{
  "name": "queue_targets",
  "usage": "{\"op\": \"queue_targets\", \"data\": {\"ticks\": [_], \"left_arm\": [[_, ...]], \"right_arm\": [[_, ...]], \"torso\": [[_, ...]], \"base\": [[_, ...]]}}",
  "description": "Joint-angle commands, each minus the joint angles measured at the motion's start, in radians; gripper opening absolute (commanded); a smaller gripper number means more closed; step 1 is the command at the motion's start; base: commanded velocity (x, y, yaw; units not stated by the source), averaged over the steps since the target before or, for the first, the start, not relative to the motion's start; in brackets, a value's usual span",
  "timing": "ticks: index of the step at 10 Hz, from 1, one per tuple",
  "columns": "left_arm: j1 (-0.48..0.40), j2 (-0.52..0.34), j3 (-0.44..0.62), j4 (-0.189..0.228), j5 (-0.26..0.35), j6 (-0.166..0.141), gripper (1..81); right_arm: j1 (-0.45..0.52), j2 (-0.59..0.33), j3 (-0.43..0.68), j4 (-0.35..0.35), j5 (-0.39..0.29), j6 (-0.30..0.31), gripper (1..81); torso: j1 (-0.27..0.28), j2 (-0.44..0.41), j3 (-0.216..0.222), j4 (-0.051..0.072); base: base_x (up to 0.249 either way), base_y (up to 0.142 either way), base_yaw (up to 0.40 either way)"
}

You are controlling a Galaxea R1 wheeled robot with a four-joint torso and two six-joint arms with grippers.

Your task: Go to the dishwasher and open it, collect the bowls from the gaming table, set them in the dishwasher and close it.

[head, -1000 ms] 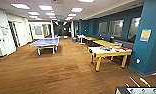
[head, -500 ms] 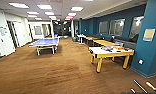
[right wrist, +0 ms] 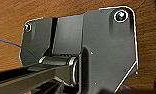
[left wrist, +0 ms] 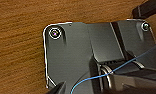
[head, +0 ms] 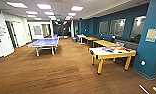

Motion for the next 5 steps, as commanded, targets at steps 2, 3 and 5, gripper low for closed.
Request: {"op": "queue_targets", "data": {"ticks": [2, 3, 5], "left_arm": [[-0.053, -0.005, -0.001, -0.001, 0.051, 0.004, 81.1], [-0.050, -0.003, -0.001, -0.003, 0.051, 0.004, 81.1], [-0.047, 0.000, -0.001, -0.003, 0.049, 0.004, 81.1]], "right_arm": [[0.060, 0.001, -0.009, 0.002, -0.053, 0.005, 81.1], [0.059, 0.002, -0.008, 0.004, -0.053, 0.005, 81.1], [0.053, 0.007, -0.009, 0.001, -0.054, -0.003, 81.1]], "torso": [[0.000, 0.000, 0.000, 0.000], [0.000, 0.000, 0.000, 0.000], [0.000, 0.000, 0.000, 0.000]], "base": [[0.170, 0.000, 0.000], [0.170, 0.000, 0.000], [0.170, 0.000, 0.000]]}}
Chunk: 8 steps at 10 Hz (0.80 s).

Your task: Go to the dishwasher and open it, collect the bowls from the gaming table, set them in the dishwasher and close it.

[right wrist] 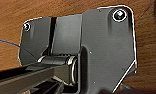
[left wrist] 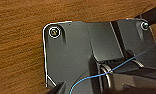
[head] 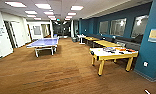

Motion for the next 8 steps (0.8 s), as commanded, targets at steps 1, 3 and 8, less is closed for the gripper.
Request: {"op": "queue_targets", "data": {"ticks": [1, 3, 8], "left_arm": [[-0.050, -0.004, -0.001, -0.003, 0.050, 0.004, 81.1], [-0.049, -0.004, -0.001, -0.003, 0.050, 0.003, 81.1], [-0.049, -0.004, -0.001, -0.003, 0.050, 0.001, 81.1]], "right_arm": [[0.056, 0.004, 0.001, 0.001, -0.054, -0.006, 81.1], [0.053, 0.002, 0.000, 0.002, -0.052, -0.002, 81.1], [0.053, 0.013, -0.006, -0.002, -0.052, -0.005, 81.1]], "torso": [[0.000, 0.000, 0.000, 0.000], [0.000, 0.000, 0.000, 0.000], [0.000, 0.000, 0.000, 0.000]], "base": [[0.170, 0.000, 0.000], [0.170, 0.000, 0.000], [0.194, 0.000, 0.000]]}}
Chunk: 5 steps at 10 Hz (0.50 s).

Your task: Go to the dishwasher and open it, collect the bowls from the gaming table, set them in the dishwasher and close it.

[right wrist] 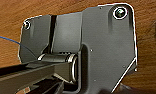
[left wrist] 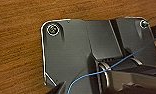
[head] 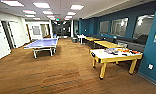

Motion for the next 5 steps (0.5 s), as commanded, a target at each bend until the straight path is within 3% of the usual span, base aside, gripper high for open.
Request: {"op": "queue_targets", "data": {"ticks": [1, 5], "left_arm": [[-0.057, -0.009, -0.002, -0.003, 0.050, 0.001, 81.1], [-0.057, -0.003, -0.002, -0.003, 0.050, 0.001, 81.1]], "right_arm": [[0.064, 0.007, -0.002, -0.002, -0.052, -0.003, 81.1], [0.061, 0.007, -0.022, 0.002, -0.052, 0.000, 81.1]], "torso": [[0.001, 0.000, 0.000, 0.000], [0.001, 0.000, 0.000, 0.000]], "base": [[0.222, 0.000, 0.000], [0.223, 0.000, 0.000]]}}
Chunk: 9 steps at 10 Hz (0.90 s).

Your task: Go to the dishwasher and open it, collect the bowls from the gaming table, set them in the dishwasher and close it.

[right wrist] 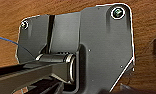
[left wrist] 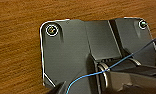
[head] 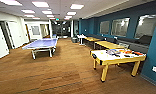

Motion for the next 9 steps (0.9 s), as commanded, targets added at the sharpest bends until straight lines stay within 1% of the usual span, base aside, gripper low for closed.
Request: {"op": "queue_targets", "data": {"ticks": [1, 9], "left_arm": [[-0.056, -0.004, -0.002, -0.003, 0.051, 0.001, 81.1], [-0.056, -0.011, -0.002, -0.003, 0.051, 0.000, 81.1]], "right_arm": [[0.061, 0.001, 0.002, 0.002, -0.053, 0.001, 81.1], [0.059, 0.002, -0.004, 0.001, -0.051, 0.001, 81.1]], "torso": [[0.001, 0.000, 0.000, 0.000], [0.001, 0.000, 0.000, 0.000]], "base": [[0.230, 0.000, 0.000], [0.243, 0.000, 0.000]]}}
